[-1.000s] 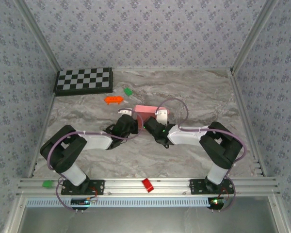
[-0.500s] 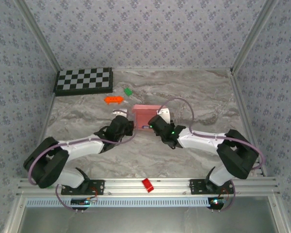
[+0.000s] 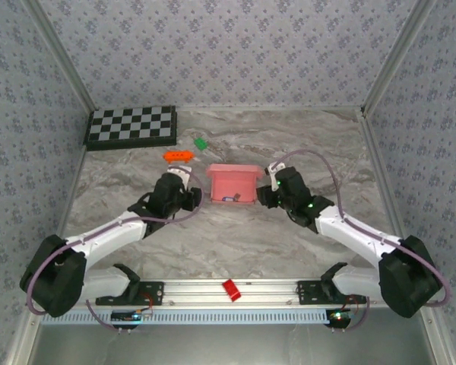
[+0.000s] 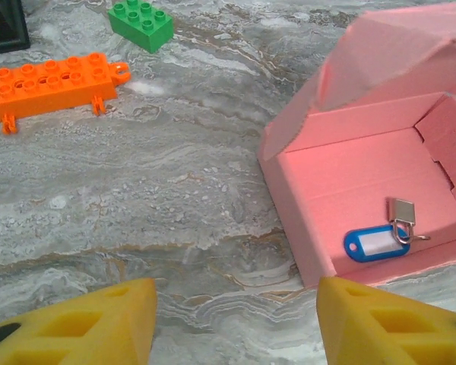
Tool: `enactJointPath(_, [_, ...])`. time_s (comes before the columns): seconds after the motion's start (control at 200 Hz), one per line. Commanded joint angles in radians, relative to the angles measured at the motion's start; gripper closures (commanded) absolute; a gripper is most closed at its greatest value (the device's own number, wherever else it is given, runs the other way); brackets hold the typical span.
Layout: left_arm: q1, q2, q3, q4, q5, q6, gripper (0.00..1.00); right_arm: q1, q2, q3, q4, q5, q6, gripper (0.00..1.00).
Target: Fold the paper box
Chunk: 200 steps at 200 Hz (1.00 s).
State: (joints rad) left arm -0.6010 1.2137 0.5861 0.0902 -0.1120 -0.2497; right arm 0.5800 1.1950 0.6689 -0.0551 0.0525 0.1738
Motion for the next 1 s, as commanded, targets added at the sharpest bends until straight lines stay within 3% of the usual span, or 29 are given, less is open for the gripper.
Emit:
enactJointPath(0.0, [0.057, -0.010, 0.062, -0.035, 0.171, 0.112, 0.40, -0.073, -0.016, 0.014, -0.042, -0.200, -0.157, 0.53])
enactJointPath(0.095, [0.103, 0.008, 0.085, -0.024, 0.277, 0.163, 0.34, -0.131, 0.006, 0.040, -0.061, -0.281, -0.214, 0.53])
enactJointPath(0.44, [0.166, 0.196, 0.228, -0.081, 0.480, 0.236, 0.34, -0.215, 0.176, 0.188, -0.127, -0.476, -0.268, 0.51])
enactJointPath(0.725, [0.176, 0.275, 0.282, -0.077, 0.515, 0.242, 0.35, -0.221, 0.272, 0.252, -0.116, -0.499, -0.254, 0.50])
enactJointPath(0.995, [0.184, 0.329, 0.320, -0.063, 0.517, 0.231, 0.41, -0.227, 0.308, 0.267, -0.087, -0.465, -0.244, 0.50])
